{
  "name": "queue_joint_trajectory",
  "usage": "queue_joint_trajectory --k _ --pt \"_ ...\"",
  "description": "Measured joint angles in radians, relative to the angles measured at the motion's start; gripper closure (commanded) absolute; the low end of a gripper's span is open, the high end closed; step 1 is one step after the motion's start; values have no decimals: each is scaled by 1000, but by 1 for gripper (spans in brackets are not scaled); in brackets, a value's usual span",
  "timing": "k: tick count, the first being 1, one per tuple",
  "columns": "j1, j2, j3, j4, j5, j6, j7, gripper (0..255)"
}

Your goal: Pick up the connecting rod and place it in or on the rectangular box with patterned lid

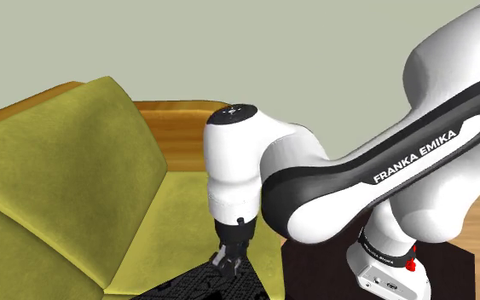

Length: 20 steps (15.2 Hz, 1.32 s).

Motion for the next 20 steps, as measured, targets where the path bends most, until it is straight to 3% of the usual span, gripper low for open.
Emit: queue_joint_trajectory --k 8,12,20 --pt "-42 311 165 281 -203 21 268 255" --pt "-11 488 201 432 -360 4 419 255" --pt "17 580 186 412 -445 90 480 255"
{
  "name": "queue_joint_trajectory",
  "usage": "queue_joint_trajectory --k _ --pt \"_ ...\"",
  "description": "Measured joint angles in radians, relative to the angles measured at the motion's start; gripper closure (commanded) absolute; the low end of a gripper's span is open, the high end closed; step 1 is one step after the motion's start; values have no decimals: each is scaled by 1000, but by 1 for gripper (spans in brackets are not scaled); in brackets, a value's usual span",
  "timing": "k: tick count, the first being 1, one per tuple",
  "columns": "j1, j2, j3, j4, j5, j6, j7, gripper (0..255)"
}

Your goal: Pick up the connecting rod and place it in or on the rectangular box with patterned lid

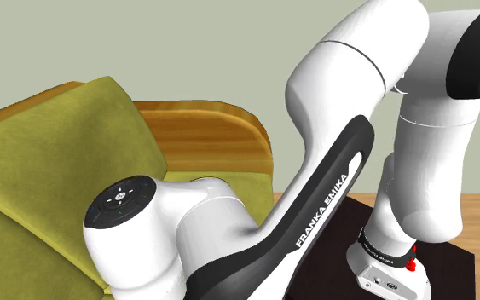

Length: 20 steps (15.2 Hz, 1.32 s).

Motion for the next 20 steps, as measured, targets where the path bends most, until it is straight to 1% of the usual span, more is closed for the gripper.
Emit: queue_joint_trajectory --k 7,13,14,20 --pt "22 59 -23 -37 -59 80 38 255" --pt "26 69 -27 -38 -69 88 44 255" --pt "26 69 -27 -38 -69 88 44 0" --pt "26 69 -27 -38 -69 89 44 0"
